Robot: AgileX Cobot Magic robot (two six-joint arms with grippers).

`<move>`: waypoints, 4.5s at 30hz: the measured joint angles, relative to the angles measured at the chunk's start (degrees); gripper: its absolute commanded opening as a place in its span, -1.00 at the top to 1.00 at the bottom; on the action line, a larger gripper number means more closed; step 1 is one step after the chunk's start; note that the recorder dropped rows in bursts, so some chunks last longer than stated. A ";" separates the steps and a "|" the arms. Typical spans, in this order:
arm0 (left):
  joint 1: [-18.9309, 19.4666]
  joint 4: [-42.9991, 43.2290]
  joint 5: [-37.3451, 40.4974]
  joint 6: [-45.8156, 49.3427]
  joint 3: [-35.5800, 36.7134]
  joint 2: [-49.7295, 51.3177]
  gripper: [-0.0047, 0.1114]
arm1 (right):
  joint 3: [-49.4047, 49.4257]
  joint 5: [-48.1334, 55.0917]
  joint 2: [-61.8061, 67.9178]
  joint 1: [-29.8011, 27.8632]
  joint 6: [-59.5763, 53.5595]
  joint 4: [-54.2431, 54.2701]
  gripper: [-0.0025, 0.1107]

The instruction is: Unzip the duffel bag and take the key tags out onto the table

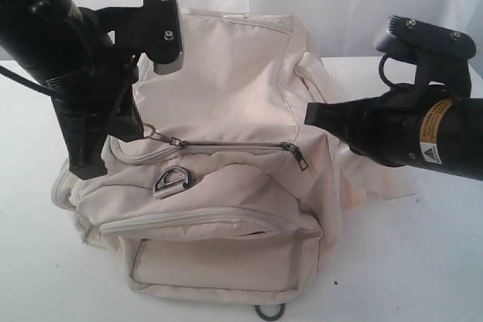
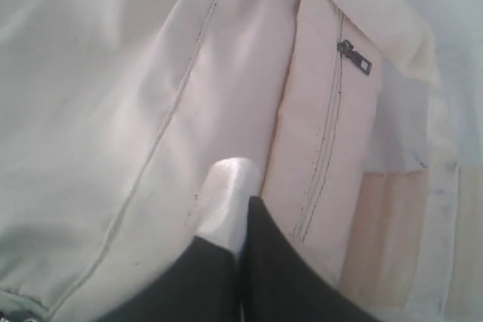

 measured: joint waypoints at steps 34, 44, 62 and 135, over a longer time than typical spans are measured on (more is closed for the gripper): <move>0.00 -3.08 -2.11 0.22 0.00 -1.33 0.92 | -7.20 2.04 -7.76 14.03 -59.61 13.32 -0.17; 0.00 -4.21 -2.11 0.22 0.00 -1.33 0.92 | -7.32 -3.61 4.25 23.02 -66.47 14.20 -0.18; 0.00 -4.52 -1.58 0.31 0.00 -1.33 0.92 | -7.41 -4.06 15.54 23.02 -71.42 13.29 0.63; 8.46 -4.35 -2.22 -1.29 0.23 1.94 0.92 | -7.56 10.33 -4.97 20.42 -55.87 23.83 -0.31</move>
